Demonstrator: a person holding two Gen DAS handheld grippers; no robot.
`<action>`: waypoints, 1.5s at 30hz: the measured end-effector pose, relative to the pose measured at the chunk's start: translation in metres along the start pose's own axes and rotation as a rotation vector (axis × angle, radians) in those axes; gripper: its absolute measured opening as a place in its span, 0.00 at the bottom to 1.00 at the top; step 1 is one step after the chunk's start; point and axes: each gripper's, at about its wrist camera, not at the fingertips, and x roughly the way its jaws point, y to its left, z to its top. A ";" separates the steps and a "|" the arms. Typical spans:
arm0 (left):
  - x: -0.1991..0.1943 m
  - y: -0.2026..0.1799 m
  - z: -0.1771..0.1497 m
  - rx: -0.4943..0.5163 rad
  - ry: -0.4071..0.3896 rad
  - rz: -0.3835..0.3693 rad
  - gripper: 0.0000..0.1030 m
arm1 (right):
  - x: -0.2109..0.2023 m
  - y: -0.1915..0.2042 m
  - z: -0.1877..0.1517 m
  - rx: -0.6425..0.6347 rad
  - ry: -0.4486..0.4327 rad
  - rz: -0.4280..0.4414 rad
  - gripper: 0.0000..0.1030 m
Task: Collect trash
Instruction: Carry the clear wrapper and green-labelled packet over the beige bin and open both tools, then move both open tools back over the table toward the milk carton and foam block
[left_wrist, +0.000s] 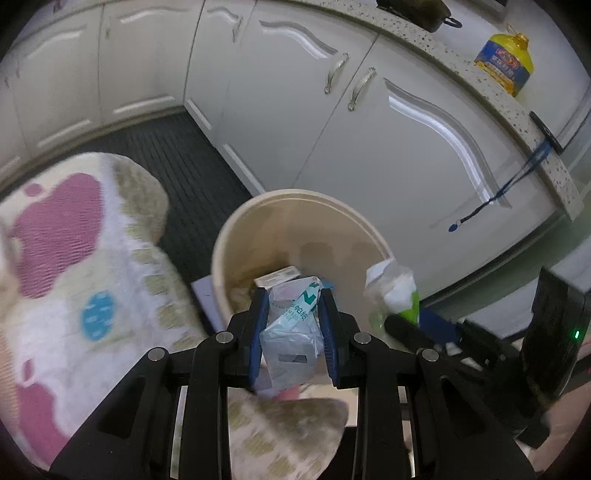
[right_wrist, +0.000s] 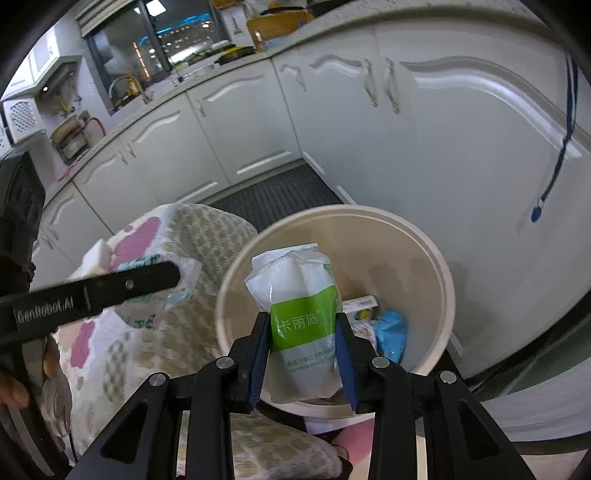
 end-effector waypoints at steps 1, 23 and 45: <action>0.008 0.000 0.003 -0.004 0.003 -0.003 0.24 | 0.002 -0.005 0.000 0.008 0.005 -0.010 0.32; 0.026 0.013 0.000 -0.013 -0.020 0.069 0.55 | 0.033 -0.031 -0.006 0.091 0.043 -0.070 0.47; -0.048 0.049 -0.037 -0.023 -0.089 0.187 0.55 | 0.012 0.043 0.002 -0.026 0.011 -0.004 0.54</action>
